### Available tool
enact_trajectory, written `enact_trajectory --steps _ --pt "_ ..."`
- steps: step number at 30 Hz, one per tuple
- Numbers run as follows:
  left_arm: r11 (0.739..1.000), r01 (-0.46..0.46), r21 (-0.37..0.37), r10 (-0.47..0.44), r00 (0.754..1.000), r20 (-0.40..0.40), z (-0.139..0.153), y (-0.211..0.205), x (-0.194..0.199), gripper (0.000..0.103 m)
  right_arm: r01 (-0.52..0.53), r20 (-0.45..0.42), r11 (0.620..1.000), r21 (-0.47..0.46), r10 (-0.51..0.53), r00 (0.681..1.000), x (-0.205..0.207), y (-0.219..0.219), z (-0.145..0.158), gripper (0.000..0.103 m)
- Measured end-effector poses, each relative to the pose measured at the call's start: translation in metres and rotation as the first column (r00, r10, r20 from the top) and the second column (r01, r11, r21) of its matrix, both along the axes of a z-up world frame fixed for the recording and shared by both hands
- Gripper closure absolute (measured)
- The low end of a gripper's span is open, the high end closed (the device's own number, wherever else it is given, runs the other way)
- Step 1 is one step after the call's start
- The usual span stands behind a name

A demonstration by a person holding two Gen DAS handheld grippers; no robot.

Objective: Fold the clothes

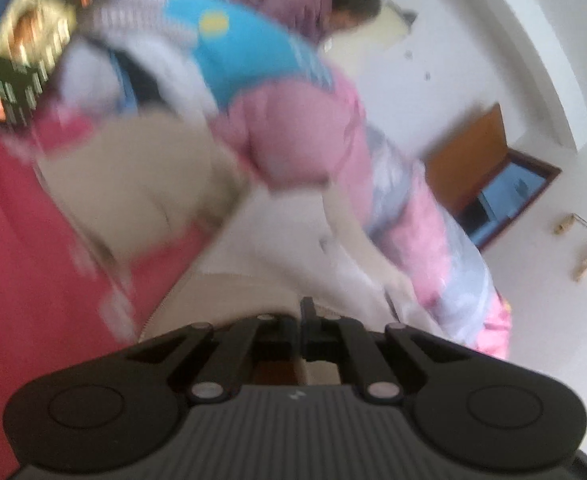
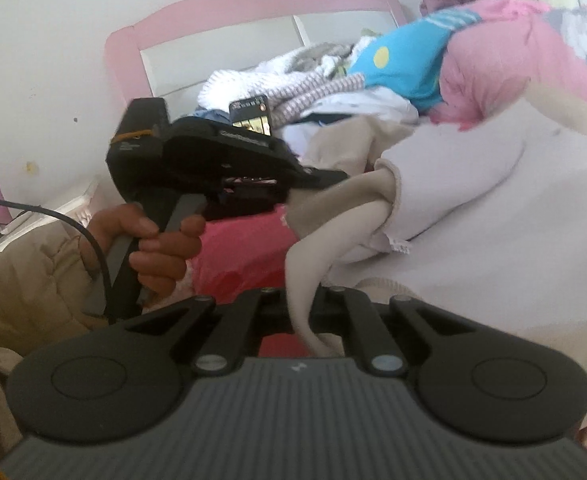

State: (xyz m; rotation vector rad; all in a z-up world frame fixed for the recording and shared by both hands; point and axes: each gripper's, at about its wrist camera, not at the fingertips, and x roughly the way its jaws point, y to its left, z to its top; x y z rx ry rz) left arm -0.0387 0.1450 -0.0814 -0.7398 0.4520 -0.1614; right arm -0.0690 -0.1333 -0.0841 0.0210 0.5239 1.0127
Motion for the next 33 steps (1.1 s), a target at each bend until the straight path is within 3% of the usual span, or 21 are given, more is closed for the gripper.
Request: enact_trajectory --steps 2,7,8,9,11,12,13,15,17,19,22,28,31,33 --pt "0.999 -0.050 0.009 0.050 0.999 0.021 0.008 0.009 -0.007 0.100 -0.014 0.000 1.000 -0.009 0.014 1.000 0.000 -0.002 0.001 0.102" --pt "0.988 -0.116 0.101 0.119 0.993 -0.023 0.004 0.008 -0.013 0.100 -0.032 -0.042 0.995 -0.090 0.029 0.999 0.002 0.009 -0.016 0.101" --pt "0.992 -0.102 0.073 0.106 0.993 -0.050 -0.001 0.009 -0.011 0.099 -0.030 -0.049 0.993 -0.116 0.025 0.999 0.002 0.013 -0.020 0.100" --pt "0.995 -0.088 0.045 0.092 0.993 -0.077 -0.007 0.011 -0.009 0.095 -0.028 -0.055 0.990 -0.139 0.021 0.998 0.002 0.017 -0.024 0.098" --pt "0.997 -0.067 -0.040 0.061 0.991 -0.121 -0.019 0.015 -0.006 0.076 -0.020 -0.067 0.988 -0.152 0.010 0.998 0.003 0.021 -0.029 0.098" --pt "0.993 -0.062 -0.098 0.049 0.990 -0.132 -0.024 0.018 -0.006 0.059 -0.014 -0.073 0.989 -0.147 0.004 0.997 0.003 0.020 -0.031 0.098" --pt "0.990 -0.055 -0.130 0.037 0.991 -0.131 -0.028 0.018 -0.005 0.049 -0.010 -0.079 0.990 -0.141 -0.001 0.997 0.004 0.020 -0.031 0.098" --pt "0.986 -0.034 -0.164 0.013 0.991 -0.130 -0.032 0.017 -0.002 0.042 -0.004 -0.089 0.991 -0.131 -0.008 0.996 0.006 0.019 -0.030 0.097" --pt "0.988 -0.011 -0.154 -0.010 0.990 -0.138 -0.032 0.012 0.002 0.037 0.003 -0.114 0.994 -0.110 -0.016 0.993 0.006 0.018 -0.030 0.089" --pt "0.989 0.006 -0.149 -0.027 0.990 -0.139 -0.033 0.006 0.004 0.036 0.010 -0.138 0.996 -0.087 -0.022 0.990 0.005 0.016 -0.029 0.070" --pt "0.992 0.033 -0.120 -0.051 0.986 -0.156 -0.037 -0.006 0.008 0.037 0.026 -0.141 0.998 -0.063 -0.035 0.989 -0.001 0.011 -0.023 0.053" --pt "0.998 0.068 -0.011 -0.069 0.976 -0.204 -0.044 -0.026 0.016 0.042 0.207 -0.125 0.978 -0.005 -0.206 0.970 0.002 -0.042 0.003 0.037" --pt "0.998 0.068 0.011 -0.064 0.975 -0.213 -0.046 -0.027 0.018 0.046 0.384 -0.097 0.923 -0.006 -0.382 0.919 0.009 -0.084 0.017 0.029" --pt "0.997 0.068 0.025 -0.061 0.974 -0.219 -0.048 -0.028 0.020 0.049 0.514 -0.056 0.857 -0.047 -0.516 0.855 0.019 -0.110 0.023 0.023"
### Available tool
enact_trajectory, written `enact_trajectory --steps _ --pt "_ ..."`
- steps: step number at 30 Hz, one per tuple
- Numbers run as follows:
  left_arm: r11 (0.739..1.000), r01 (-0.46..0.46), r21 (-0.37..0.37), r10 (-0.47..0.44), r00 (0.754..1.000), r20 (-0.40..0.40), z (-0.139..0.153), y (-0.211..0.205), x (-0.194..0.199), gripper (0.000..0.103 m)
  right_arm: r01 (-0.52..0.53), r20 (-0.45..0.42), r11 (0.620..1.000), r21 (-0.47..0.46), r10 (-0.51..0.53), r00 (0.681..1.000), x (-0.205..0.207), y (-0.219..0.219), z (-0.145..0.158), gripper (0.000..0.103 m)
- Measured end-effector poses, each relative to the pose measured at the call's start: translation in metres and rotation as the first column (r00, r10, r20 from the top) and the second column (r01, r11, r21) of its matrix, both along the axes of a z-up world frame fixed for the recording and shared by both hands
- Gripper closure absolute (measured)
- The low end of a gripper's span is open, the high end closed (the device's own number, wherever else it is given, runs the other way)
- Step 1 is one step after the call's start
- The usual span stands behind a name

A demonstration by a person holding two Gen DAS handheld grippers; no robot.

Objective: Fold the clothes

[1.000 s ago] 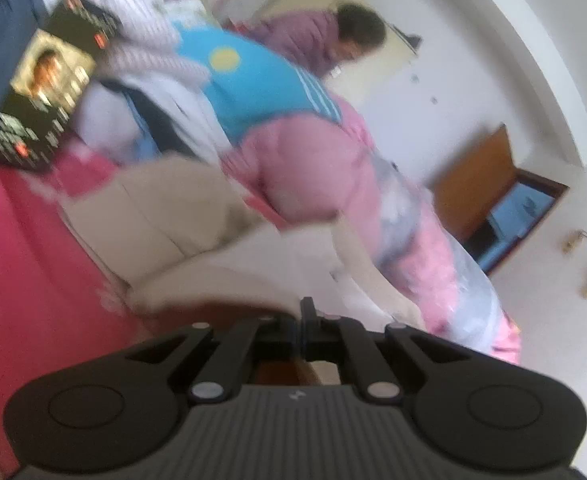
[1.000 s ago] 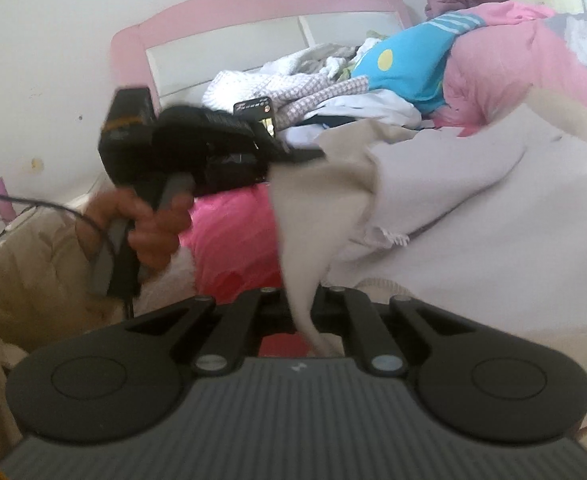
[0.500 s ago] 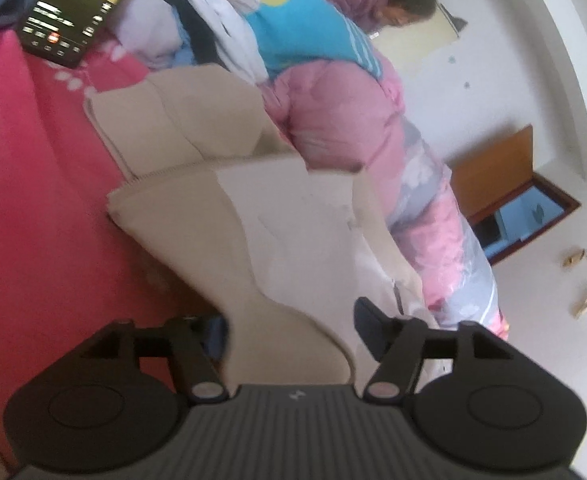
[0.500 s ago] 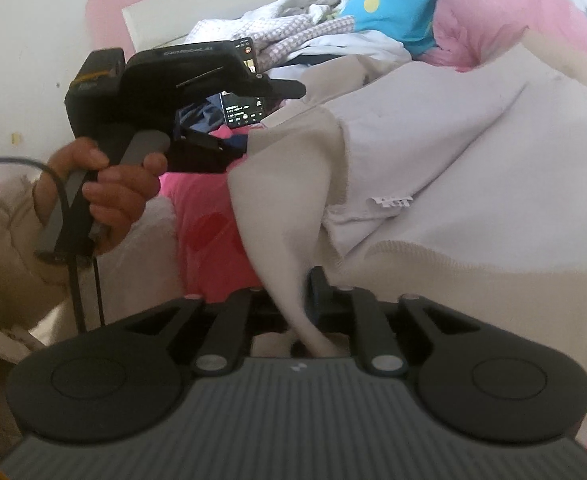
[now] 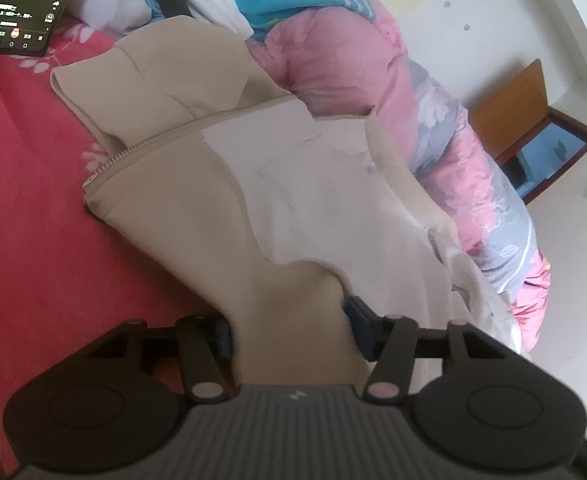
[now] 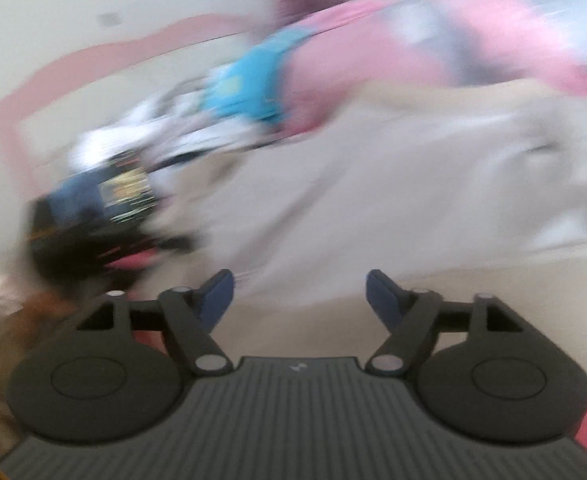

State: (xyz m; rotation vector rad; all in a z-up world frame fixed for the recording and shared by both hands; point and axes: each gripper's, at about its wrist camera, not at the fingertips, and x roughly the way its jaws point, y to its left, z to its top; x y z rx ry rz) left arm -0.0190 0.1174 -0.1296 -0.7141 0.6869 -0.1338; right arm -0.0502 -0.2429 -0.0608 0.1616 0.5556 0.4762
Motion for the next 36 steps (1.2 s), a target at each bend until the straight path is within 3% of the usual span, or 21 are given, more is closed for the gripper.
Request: enact_trajectory --steps 3,7,11,14,16,17,18,20,23,30,33,36 --pt "1.000 0.003 0.017 -0.003 1.000 -0.004 -0.001 0.000 0.001 0.051 0.185 -0.018 0.982 -0.043 -0.186 0.982 0.029 -0.037 0.007 0.023" --pt "0.999 -0.003 0.035 0.003 1.000 -0.007 -0.002 -0.001 0.002 0.055 0.324 -0.091 0.945 -0.045 -0.327 0.941 0.088 -0.068 0.004 0.023" --pt "0.995 -0.022 0.095 0.022 1.000 -0.002 -0.002 -0.007 0.003 0.067 0.350 -0.183 0.936 -0.028 -0.349 0.919 0.142 -0.076 -0.015 0.023" --pt "0.992 -0.032 0.121 0.033 0.999 -0.004 -0.001 -0.007 0.004 0.074 0.320 -0.249 0.943 -0.089 -0.332 0.910 0.173 -0.072 -0.037 0.025" --pt "0.990 -0.035 0.136 0.035 0.999 -0.002 0.000 -0.007 0.003 0.079 0.313 -0.227 0.936 -0.161 -0.343 0.911 0.179 -0.070 -0.047 0.064" --pt "0.989 -0.036 0.142 0.036 0.999 -0.001 0.001 -0.008 0.003 0.080 0.314 -0.211 0.933 -0.176 -0.347 0.914 0.179 -0.071 -0.047 0.077" --pt "0.988 -0.037 0.149 0.037 0.999 0.001 0.002 -0.008 0.003 0.081 0.310 -0.212 0.938 -0.153 -0.338 0.917 0.178 -0.077 -0.046 0.102" --pt "0.984 -0.032 0.175 0.031 0.999 0.008 0.004 -0.012 0.002 0.081 0.327 -0.209 0.938 -0.114 -0.344 0.915 0.172 -0.091 -0.039 0.102" --pt "0.980 -0.027 0.199 0.024 1.000 0.018 0.006 -0.016 0.001 0.081 0.368 -0.148 0.918 -0.147 -0.388 0.910 0.158 -0.113 -0.021 0.103" --pt "0.980 0.003 0.197 -0.010 0.999 0.033 0.008 -0.021 0.000 0.081 0.492 -0.028 0.832 -0.256 -0.515 0.857 0.133 -0.162 0.002 0.103" --pt "0.979 0.016 0.201 -0.024 0.999 0.034 0.007 -0.025 0.001 0.081 0.538 -0.042 0.811 -0.230 -0.561 0.827 0.129 -0.180 -0.003 0.103" --pt "0.980 0.016 0.198 -0.024 0.999 0.035 0.007 -0.023 0.001 0.081 0.527 -0.085 0.816 -0.238 -0.558 0.826 0.133 -0.183 -0.020 0.102"
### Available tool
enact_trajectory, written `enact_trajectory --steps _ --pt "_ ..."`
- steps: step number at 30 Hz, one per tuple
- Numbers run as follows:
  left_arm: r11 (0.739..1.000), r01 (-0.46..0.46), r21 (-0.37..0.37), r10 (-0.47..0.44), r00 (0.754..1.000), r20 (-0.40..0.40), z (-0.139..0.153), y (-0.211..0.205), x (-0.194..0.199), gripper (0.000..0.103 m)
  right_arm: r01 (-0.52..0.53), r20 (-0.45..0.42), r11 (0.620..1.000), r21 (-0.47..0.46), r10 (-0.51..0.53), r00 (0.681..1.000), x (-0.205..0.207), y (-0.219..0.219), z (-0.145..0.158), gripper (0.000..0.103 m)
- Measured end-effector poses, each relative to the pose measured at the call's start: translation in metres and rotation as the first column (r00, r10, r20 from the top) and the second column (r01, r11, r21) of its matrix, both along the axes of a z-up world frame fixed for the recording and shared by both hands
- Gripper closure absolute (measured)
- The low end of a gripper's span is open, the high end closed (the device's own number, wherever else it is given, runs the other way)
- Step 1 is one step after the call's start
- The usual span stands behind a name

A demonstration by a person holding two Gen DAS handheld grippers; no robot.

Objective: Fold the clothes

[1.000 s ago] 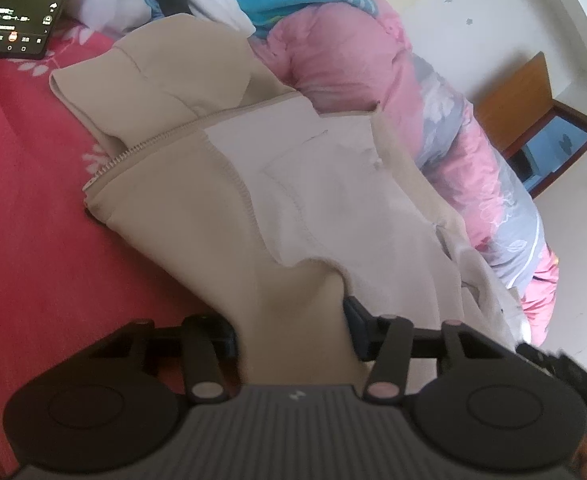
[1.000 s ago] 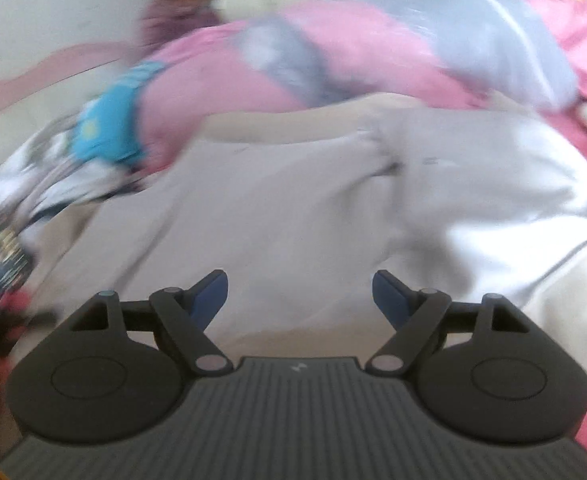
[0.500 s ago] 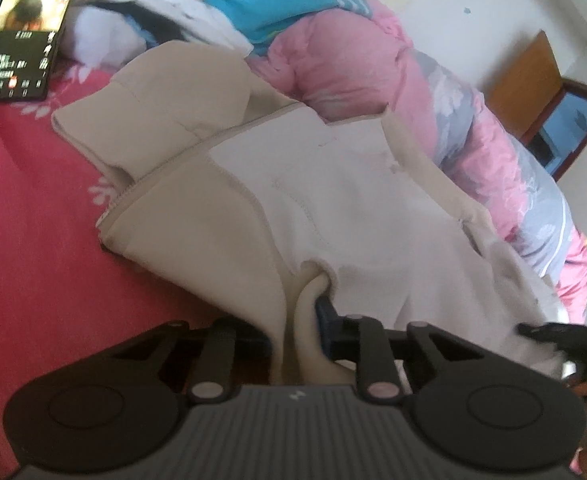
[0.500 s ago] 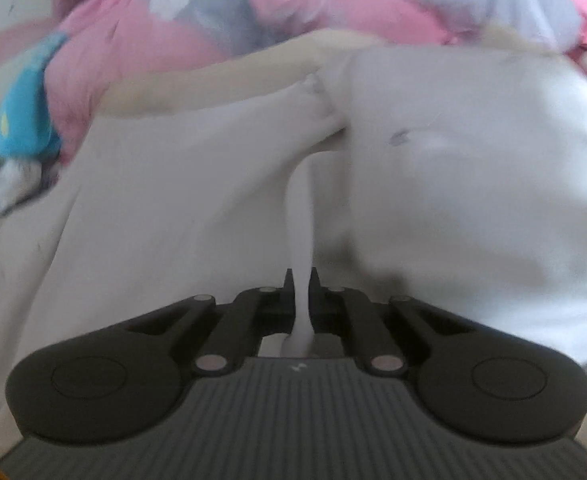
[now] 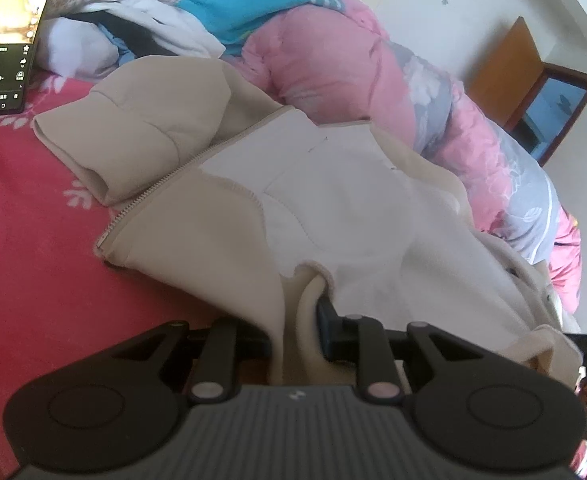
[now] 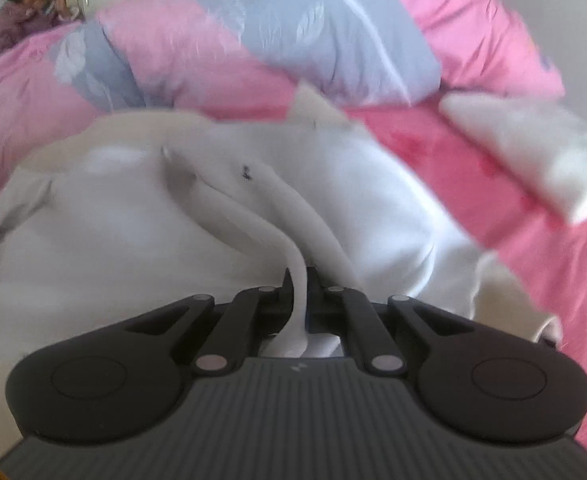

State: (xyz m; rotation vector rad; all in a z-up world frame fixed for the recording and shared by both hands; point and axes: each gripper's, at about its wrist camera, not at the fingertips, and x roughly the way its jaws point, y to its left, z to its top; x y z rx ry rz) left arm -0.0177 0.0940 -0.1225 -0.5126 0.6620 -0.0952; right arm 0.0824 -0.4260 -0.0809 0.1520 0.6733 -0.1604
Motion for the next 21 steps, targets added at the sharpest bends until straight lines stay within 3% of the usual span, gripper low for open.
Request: enact_trajectory --steps 6,9,10,12,14,17,21 --pt "1.000 0.002 -0.010 -0.002 1.000 -0.004 0.000 0.003 0.000 0.081 -0.032 0.029 0.999 0.014 0.031 0.999 -0.015 0.006 0.008 0.083" --pt "1.000 0.001 -0.009 -0.002 1.000 -0.006 -0.001 0.003 0.001 0.079 -0.045 0.114 0.999 0.005 0.045 0.992 -0.042 0.013 0.030 0.064" --pt "1.000 0.000 -0.011 0.000 1.000 -0.007 -0.001 0.003 0.001 0.078 -0.064 0.142 0.998 0.001 0.063 0.988 -0.049 0.017 0.036 0.056" --pt "1.000 -0.005 -0.023 0.005 1.000 -0.011 -0.004 0.004 0.001 0.075 -0.185 0.168 0.983 -0.010 0.184 0.968 -0.068 0.034 0.047 0.052" --pt "0.999 -0.011 -0.035 0.010 1.000 -0.012 -0.005 0.005 0.001 0.075 -0.338 0.153 0.941 -0.033 0.339 0.928 -0.085 0.057 0.048 0.050" --pt "0.999 -0.015 -0.044 0.015 1.000 -0.014 -0.005 0.005 0.001 0.075 -0.522 0.107 0.844 -0.123 0.534 0.839 -0.109 0.100 0.041 0.042" --pt "0.998 -0.020 -0.052 0.019 1.000 -0.019 -0.004 0.007 0.001 0.074 -0.650 0.038 0.720 -0.244 0.676 0.736 -0.122 0.151 0.025 0.017"
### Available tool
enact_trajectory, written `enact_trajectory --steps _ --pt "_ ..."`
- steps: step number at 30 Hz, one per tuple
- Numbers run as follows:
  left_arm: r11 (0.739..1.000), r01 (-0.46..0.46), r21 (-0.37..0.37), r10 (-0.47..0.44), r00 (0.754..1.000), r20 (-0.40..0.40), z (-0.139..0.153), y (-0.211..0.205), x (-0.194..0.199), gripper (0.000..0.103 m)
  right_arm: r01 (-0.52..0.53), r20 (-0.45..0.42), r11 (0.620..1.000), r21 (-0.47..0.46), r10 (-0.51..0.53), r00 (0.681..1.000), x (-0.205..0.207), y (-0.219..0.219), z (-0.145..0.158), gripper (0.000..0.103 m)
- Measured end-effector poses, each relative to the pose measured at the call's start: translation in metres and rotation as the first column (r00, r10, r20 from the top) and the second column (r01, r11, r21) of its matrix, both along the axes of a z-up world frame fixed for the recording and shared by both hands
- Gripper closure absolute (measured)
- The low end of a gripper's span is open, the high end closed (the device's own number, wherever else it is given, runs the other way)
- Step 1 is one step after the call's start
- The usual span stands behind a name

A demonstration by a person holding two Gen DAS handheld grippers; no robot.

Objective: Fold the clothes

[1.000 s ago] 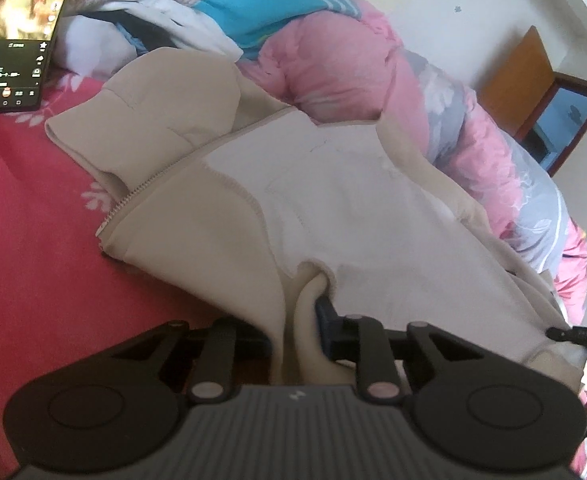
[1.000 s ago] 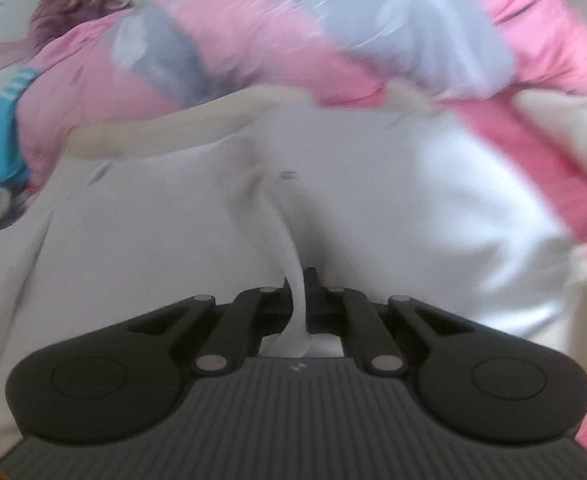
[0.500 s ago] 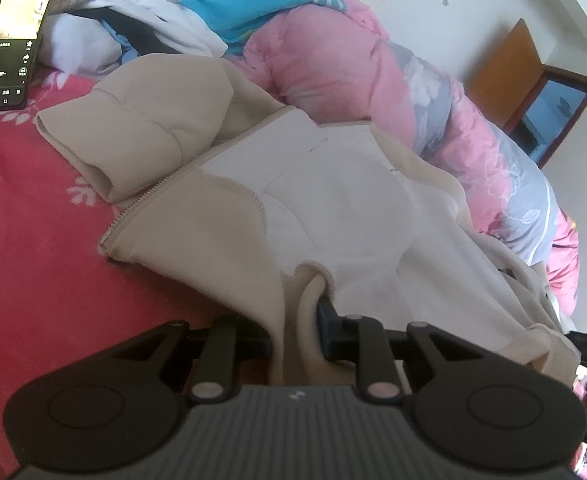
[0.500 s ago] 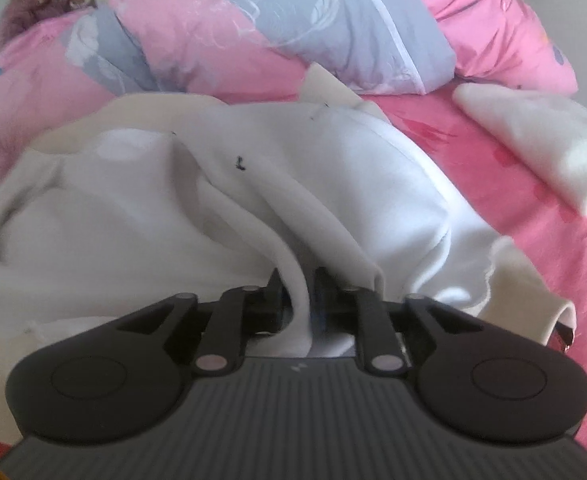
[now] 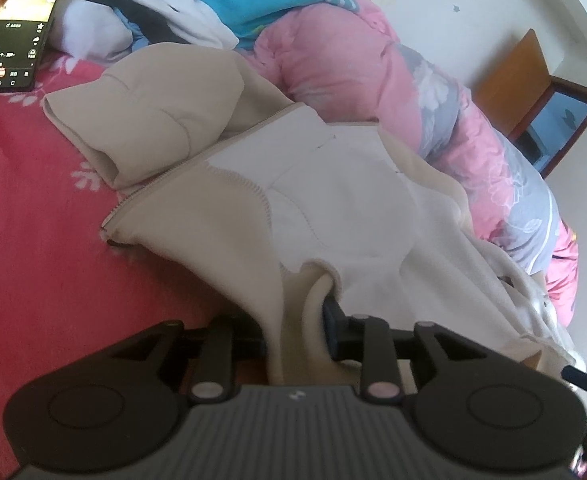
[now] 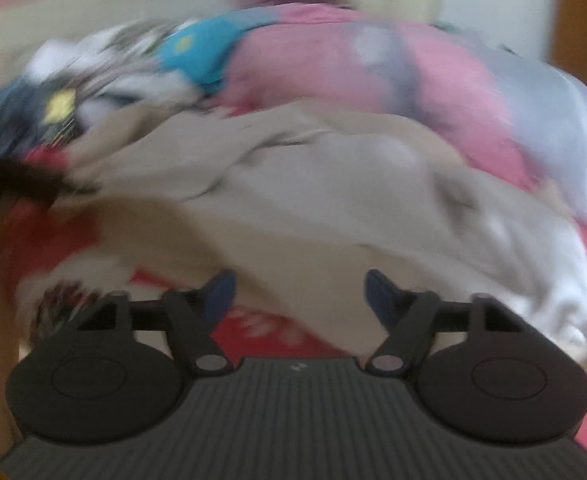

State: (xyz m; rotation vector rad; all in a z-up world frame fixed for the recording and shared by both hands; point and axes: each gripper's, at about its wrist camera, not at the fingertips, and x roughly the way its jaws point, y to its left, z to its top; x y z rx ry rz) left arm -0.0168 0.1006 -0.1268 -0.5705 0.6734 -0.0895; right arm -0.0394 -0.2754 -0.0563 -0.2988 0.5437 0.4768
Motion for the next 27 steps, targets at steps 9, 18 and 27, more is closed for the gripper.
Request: enact_trajectory --steps 9,18,27 --pt "1.000 -0.005 -0.010 0.005 1.000 0.004 -0.001 0.002 -0.002 0.073 -0.019 0.057 0.974 -0.226 0.033 0.998 0.001 0.051 -0.018 0.017" --pt "1.000 0.001 -0.019 -0.001 1.000 0.011 -0.003 0.004 -0.002 0.073 0.045 0.103 0.964 -0.263 -0.019 0.994 0.008 0.063 -0.028 0.043" --pt "1.000 0.017 0.021 -0.018 0.999 0.050 0.005 -0.002 -0.004 0.092 0.132 0.137 0.967 -0.217 -0.104 0.985 0.023 0.061 -0.032 0.101"
